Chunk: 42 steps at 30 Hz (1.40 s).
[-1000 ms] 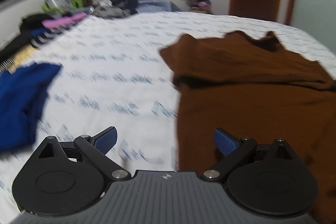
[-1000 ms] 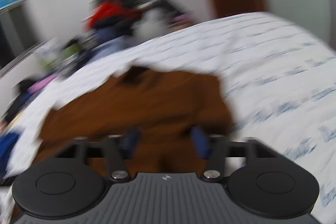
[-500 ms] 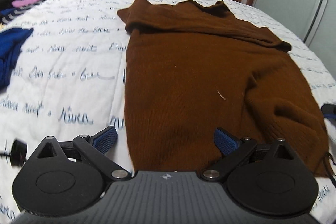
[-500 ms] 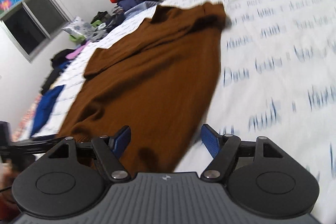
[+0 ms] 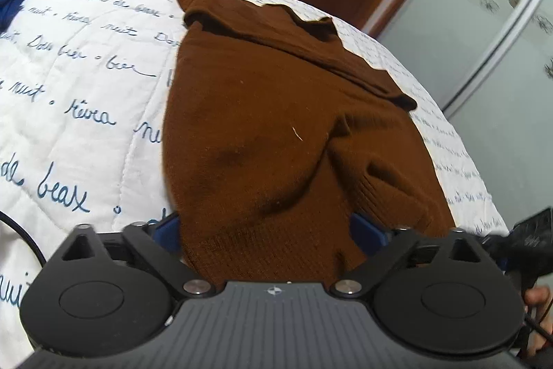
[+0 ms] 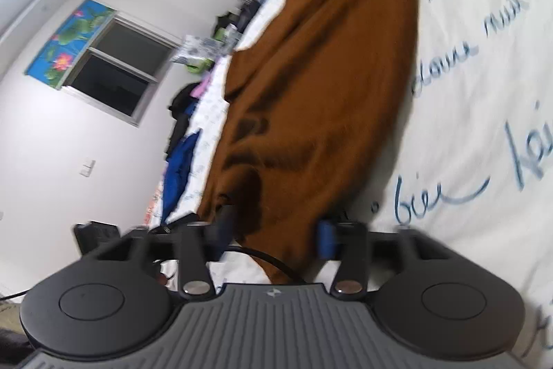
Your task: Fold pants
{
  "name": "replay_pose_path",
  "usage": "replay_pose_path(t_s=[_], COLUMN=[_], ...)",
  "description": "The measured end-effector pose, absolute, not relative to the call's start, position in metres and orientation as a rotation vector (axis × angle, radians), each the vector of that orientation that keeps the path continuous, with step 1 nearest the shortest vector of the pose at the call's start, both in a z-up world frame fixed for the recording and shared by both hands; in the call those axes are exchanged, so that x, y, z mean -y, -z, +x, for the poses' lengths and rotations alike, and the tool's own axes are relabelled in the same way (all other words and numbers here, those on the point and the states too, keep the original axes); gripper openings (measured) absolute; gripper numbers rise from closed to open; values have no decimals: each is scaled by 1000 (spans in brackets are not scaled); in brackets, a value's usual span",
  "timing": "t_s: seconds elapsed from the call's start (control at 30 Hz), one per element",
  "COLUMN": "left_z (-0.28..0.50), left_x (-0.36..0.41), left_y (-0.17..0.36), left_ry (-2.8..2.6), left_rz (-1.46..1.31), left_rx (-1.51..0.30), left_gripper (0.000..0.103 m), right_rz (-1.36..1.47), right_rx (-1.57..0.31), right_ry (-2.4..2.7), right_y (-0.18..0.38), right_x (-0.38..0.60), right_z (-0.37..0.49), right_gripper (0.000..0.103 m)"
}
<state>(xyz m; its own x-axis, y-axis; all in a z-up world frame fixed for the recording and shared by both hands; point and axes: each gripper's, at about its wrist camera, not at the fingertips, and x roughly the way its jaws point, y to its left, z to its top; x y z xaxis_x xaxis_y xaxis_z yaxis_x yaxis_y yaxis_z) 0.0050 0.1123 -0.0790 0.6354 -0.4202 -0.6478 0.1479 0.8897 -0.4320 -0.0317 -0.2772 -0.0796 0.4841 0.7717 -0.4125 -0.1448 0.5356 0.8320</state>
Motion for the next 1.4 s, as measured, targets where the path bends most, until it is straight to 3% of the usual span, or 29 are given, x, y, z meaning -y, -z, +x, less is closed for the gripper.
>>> replay_pose_path(t_s=[0.1, 0.17, 0.3, 0.57, 0.63, 0.67, 0.7, 0.73, 0.77, 0.8, 0.83, 0.93, 1.0, 1.03, 1.07, 1.1, 1.4], left_z=[0, 0, -1, -8, -8, -8, -7, -7, -7, -7, -6, -3, -3, -1, 0, 0, -20], left_x=[-117, -123, -136, -142, -142, -142, -143, -143, -144, -144, -144, -136, -128, -125, -125, -126, -147], left_y=[77, 78, 79, 68, 71, 74, 78, 81, 83, 84, 85, 86, 85, 85, 86, 87, 63], left_ry=[292, 262, 261, 297, 292, 286, 285, 292, 303, 313, 323, 320, 309, 307, 310, 312, 326], left_rz=[-367, -394, -481, -496, -493, -506, -525, -546, -571, -595, -612, -619, -582, -571, -576, -590, -592], left_rx=[-821, -832, -844, -829, -853, -867, -878, -886, -882, -872, -867, -847, -837, -848, -860, -863, -782], left_gripper=[60, 34, 15, 12, 16, 19, 28, 40, 50, 55, 62, 62, 39, 20, 16, 15, 14], right_rz=[826, 833, 812, 806, 788, 776, 787, 822, 849, 853, 844, 807, 754, 744, 718, 686, 707], right_rx=[-890, -875, -826, -772, -811, -850, -876, -859, -830, -805, -799, -791, -779, -775, -782, -803, -686], right_ry=[-619, -583, -508, -502, -452, -428, -418, -441, -464, -494, -519, -555, -555, -538, -515, -487, -460], right_y=[82, 82, 73, 54, 58, 62, 68, 72, 73, 73, 73, 78, 75, 76, 76, 76, 40], right_x=[275, 279, 292, 323, 321, 318, 316, 315, 313, 309, 303, 279, 264, 260, 256, 254, 296], right_z=[-40, -44, -53, -65, -65, -63, -61, -61, -62, -61, -58, -48, -41, -37, -34, -31, -72], right_gripper=[14, 10, 6, 6, 13, 29, 44, 50, 63, 66, 66, 66, 63, 57, 26, 6, 5])
